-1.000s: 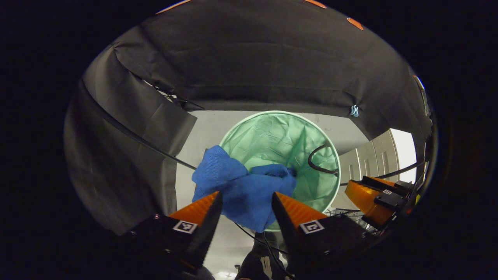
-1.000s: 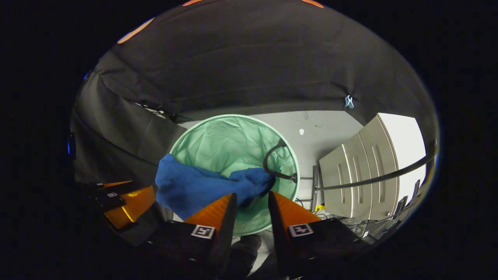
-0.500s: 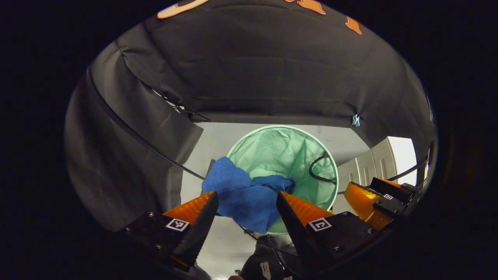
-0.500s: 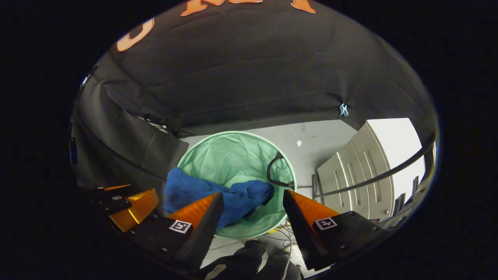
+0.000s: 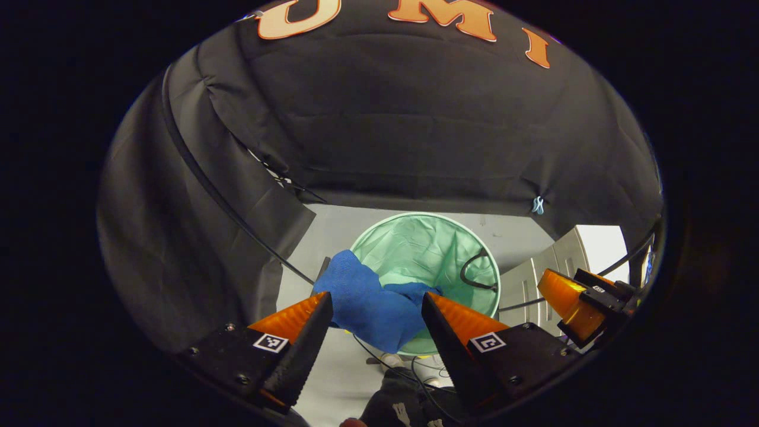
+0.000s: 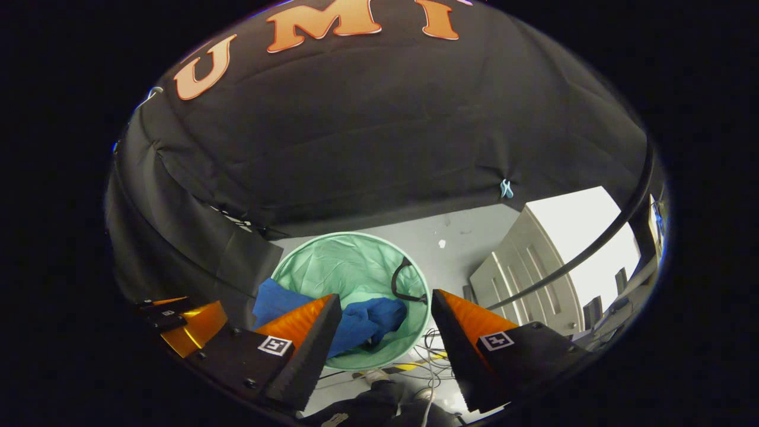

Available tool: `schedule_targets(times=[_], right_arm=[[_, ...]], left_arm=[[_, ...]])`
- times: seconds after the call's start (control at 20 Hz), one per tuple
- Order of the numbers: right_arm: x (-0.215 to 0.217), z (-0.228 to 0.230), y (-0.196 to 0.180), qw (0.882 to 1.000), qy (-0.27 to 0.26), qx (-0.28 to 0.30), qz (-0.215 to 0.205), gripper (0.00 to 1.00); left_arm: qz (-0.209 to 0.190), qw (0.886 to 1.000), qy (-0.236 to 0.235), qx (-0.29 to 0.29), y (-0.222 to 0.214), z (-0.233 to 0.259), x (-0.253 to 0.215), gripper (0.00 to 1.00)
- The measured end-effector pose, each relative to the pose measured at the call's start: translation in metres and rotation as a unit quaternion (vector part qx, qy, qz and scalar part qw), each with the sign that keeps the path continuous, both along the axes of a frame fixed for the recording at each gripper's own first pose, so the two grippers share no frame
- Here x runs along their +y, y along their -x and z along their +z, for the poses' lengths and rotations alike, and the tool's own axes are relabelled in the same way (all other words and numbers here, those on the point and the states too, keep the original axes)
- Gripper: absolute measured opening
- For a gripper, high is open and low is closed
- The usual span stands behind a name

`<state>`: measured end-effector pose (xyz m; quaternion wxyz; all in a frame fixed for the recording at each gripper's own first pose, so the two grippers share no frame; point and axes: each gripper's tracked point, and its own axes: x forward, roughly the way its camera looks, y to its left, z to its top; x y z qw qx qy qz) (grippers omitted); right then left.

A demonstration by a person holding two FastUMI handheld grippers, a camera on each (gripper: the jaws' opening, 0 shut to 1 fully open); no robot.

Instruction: Grasp the clothes on the hanger with both hands and then place them into the laundry hamper below.

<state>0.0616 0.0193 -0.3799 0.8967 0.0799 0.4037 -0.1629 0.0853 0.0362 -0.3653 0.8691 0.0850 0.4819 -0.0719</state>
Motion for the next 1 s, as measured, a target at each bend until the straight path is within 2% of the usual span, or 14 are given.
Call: schedule_targets(times=[0.15, 0.4, 0.65, 0.85, 1.0], right_arm=[[-0.002, 0.027, 0.023, 1.0, 0.01, -0.025, 0.002, 1.0], [-0.007, 0.078, 0.066, 0.998, 0.022, -0.064, 0.011, 0.99], [-0.015, 0.13, 0.112, 0.993, 0.045, -0.105, 0.032, 0.99], [-0.013, 0.188, 0.137, 0.985, 0.048, -0.164, 0.035, 0.99], [-0.011, 0.235, 0.15, 0.976, 0.061, -0.204, 0.054, 0.99]], left_arm=[[0.007, 1.0, 0.007, -0.03, 0.015, 0.027, -0.001, 0.97], [0.024, 0.997, 0.016, -0.076, 0.065, 0.067, 0.002, 0.96], [0.036, 0.991, 0.03, -0.127, 0.099, 0.113, 0.0, 0.96], [0.054, 0.983, 0.04, -0.173, 0.123, 0.156, 0.0, 0.96], [0.061, 0.977, 0.042, -0.2, 0.132, 0.18, 0.001, 0.96]])
